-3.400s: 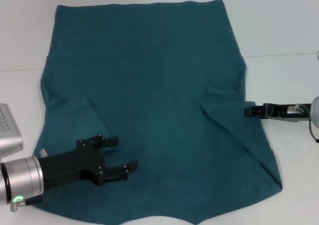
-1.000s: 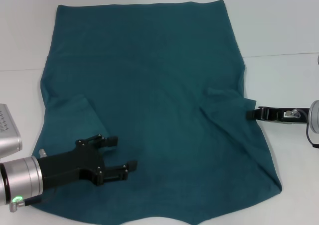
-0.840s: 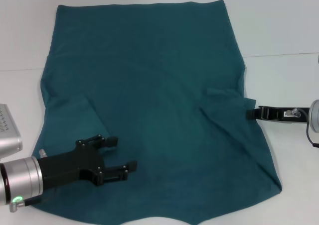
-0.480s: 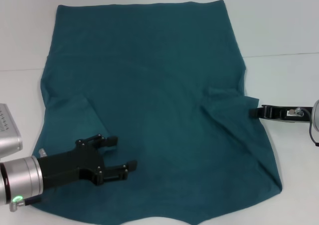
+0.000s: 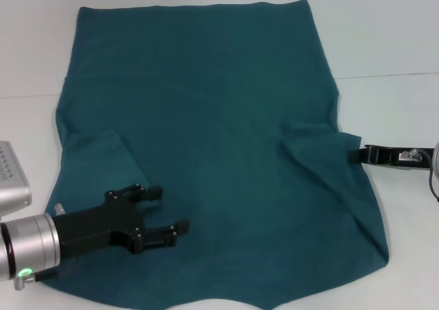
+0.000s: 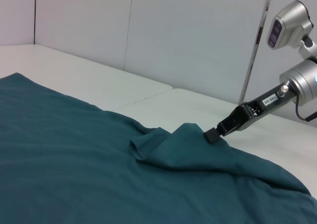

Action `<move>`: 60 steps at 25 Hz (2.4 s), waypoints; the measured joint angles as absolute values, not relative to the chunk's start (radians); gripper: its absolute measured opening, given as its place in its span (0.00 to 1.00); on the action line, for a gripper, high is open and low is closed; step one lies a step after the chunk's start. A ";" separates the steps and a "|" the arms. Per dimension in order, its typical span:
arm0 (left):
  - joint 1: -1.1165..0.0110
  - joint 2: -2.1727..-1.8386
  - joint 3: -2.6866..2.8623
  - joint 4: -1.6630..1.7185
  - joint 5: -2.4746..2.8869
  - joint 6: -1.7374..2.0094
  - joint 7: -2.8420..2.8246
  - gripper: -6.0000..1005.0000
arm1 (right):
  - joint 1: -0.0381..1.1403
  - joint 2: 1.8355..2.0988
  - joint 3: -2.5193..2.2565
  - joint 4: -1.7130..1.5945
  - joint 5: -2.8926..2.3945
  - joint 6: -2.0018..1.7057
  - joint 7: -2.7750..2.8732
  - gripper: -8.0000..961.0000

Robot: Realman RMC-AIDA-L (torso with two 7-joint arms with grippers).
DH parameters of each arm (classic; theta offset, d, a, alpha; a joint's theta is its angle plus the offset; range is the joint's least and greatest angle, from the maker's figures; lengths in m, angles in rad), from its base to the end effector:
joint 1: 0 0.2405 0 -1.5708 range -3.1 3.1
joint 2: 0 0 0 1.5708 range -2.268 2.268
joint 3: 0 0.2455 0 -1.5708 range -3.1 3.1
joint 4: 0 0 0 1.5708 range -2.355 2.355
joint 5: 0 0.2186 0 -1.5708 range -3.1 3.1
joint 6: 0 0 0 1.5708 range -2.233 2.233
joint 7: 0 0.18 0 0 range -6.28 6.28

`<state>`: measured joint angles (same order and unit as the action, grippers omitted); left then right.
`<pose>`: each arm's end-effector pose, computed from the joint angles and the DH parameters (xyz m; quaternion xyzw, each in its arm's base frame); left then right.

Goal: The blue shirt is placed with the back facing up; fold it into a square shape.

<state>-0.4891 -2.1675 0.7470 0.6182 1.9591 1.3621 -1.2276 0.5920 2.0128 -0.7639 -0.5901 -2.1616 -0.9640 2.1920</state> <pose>-0.2528 0.3424 -0.0709 -0.9362 -0.2022 -0.2235 0.1808 0.3248 0.4172 -0.0031 -0.7509 0.5707 0.1505 0.2962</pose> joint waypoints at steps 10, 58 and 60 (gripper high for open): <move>-0.489 -2.168 0.745 0.618 1.959 1.362 -1.224 0.89 | 0.592 2.017 -0.764 -0.585 -2.163 -0.952 2.192 0.13; -0.489 -2.166 0.739 0.618 1.957 1.353 -1.225 0.89 | 0.610 2.048 -0.762 -0.635 -2.100 -1.102 2.092 0.05; -0.489 -2.166 0.739 0.618 1.957 1.352 -1.225 0.89 | 0.621 2.055 -0.762 -0.635 -2.100 -1.112 2.086 0.07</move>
